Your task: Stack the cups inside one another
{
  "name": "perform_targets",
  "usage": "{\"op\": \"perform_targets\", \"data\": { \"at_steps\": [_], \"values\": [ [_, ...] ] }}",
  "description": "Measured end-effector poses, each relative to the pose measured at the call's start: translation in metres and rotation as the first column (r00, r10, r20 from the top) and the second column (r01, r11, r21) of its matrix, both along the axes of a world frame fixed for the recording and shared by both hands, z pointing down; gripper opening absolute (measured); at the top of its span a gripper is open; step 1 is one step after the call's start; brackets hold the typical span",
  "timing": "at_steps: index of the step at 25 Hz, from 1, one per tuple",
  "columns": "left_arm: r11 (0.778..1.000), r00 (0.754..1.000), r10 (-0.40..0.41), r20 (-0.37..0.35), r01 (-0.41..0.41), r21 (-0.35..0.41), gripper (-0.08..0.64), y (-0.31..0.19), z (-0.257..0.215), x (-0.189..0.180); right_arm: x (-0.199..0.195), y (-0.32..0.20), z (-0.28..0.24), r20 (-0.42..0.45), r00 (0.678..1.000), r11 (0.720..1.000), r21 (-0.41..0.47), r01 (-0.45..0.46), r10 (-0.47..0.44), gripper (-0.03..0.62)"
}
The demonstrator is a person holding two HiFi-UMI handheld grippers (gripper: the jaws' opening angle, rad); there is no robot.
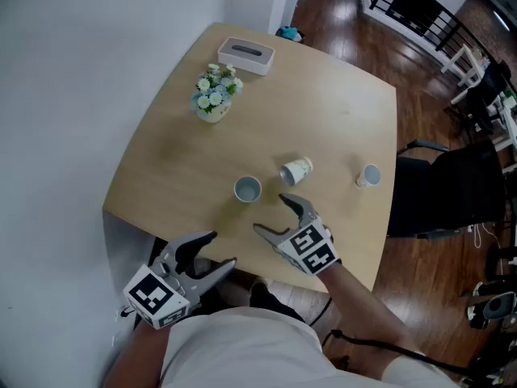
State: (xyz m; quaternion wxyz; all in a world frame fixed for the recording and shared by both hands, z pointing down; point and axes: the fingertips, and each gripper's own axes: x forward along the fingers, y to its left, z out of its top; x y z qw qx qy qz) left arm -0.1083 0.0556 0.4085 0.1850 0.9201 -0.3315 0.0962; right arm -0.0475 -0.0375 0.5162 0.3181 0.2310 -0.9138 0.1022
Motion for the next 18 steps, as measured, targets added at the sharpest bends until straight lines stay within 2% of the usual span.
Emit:
{"op": "perform_targets", "data": {
  "at_steps": [6,12,18],
  "values": [
    [0.999,0.998,0.045,0.047,-0.044,-0.01,0.244,-0.021,0.003,-0.002,-0.032,-0.047,0.05,-0.074,0.997,1.0,-0.018,-0.009,0.007,0.388],
    [0.996,0.995,0.091,0.044,-0.091,0.0,0.244,-0.043,0.001,-0.018,-0.053,-0.069,0.098,-0.144,0.989,0.997,-0.066,-0.031,0.022,0.393],
    [0.991,0.99,0.135,0.041,-0.135,-0.011,0.244,-0.059,-0.002,-0.024,-0.051,-0.073,0.087,-0.114,0.99,0.993,-0.072,-0.09,0.082,0.374]
  ]
}}
